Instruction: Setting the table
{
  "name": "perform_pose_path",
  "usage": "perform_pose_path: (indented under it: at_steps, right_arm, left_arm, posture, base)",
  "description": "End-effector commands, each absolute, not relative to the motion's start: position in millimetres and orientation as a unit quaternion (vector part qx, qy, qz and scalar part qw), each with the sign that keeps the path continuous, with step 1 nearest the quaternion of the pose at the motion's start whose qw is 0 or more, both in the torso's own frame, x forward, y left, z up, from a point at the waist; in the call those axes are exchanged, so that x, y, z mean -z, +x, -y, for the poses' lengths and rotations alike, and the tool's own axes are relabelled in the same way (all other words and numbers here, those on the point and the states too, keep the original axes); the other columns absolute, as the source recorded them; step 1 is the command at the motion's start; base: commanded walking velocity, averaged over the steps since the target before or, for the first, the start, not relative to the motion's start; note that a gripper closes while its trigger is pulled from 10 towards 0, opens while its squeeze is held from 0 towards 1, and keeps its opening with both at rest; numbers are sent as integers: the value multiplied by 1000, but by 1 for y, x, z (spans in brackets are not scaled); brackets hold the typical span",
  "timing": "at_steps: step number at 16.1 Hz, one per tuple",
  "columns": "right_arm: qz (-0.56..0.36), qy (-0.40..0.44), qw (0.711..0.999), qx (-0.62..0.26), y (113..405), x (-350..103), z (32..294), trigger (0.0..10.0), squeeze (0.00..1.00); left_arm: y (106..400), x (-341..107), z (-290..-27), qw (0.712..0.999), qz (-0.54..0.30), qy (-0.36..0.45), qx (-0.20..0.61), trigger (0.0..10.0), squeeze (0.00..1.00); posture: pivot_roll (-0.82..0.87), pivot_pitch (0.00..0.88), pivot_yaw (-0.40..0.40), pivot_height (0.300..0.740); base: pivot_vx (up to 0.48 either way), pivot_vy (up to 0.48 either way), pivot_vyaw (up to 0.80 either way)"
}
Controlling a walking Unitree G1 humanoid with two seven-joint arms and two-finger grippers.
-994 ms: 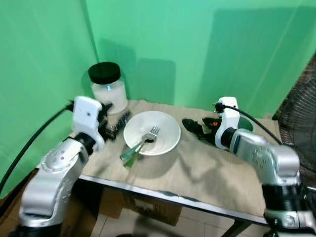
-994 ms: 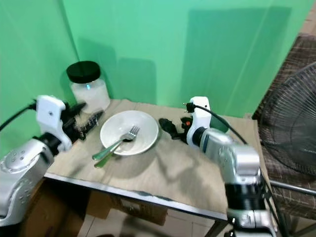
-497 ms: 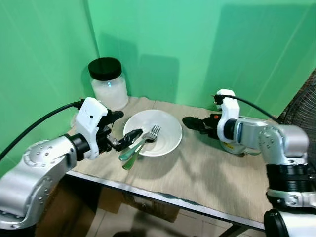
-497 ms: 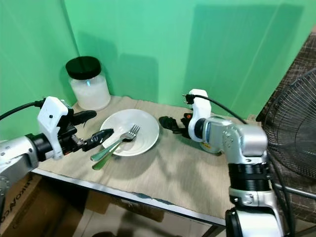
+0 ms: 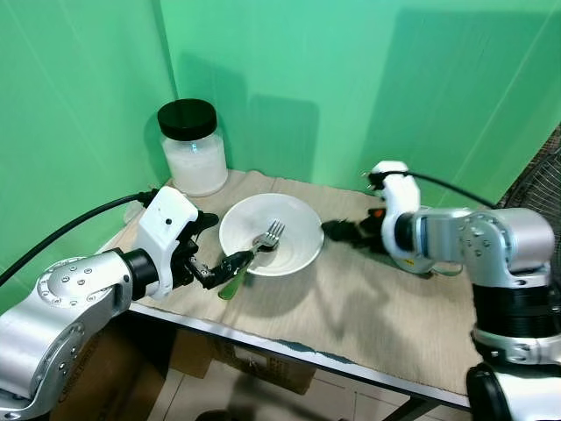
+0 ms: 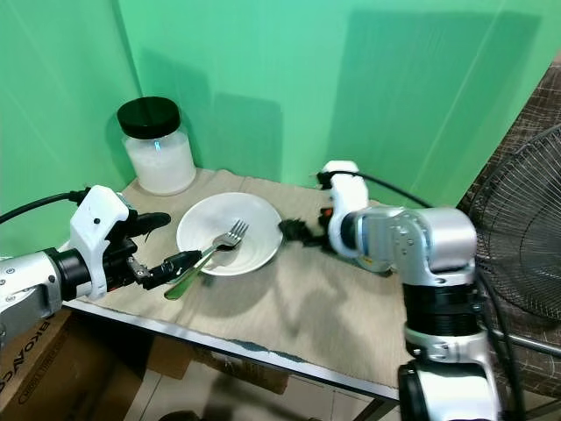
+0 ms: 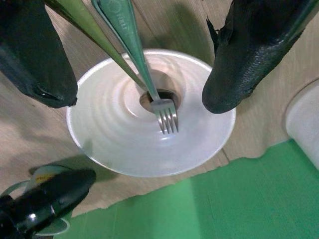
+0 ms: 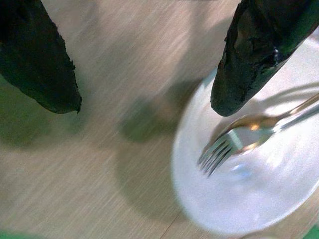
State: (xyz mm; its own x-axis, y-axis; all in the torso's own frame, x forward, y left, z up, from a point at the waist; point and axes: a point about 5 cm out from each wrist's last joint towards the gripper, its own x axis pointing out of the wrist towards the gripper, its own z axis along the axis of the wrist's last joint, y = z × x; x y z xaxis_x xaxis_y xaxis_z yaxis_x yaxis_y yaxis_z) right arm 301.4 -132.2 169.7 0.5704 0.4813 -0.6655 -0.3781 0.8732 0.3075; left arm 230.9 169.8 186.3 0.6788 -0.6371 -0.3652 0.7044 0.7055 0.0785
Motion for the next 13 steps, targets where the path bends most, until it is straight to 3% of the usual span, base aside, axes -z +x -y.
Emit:
perform_pose_path:
  at_steps: [1,11,12,13]
  right_arm:
    - [-395,73,880,-252,301,-173,128,10000,0]
    - [-441,46,854,-272,307,-157,106,10000,0]
    - [-446,71,849,-274,309,-154,103,4863,0]
    - [-446,88,847,-274,310,-154,102,3961,0]
  left_arm:
    - [230,-186,-169,908,-163,116,367,10000,267]
    - [223,-178,-170,902,-191,140,362,10000,208]
    - [223,-180,-170,901,-188,139,365,10000,212]
    - [224,-180,-169,901,-188,139,365,10000,212]
  posture:
    - [61,0,-29,740]
    - [76,0,-55,740]
    - [74,0,-52,740]
    - [74,0,-52,740]
  base:
    - [0,0,0]
    - [0,0,0]
    - [0,0,0]
    - [0,0,0]
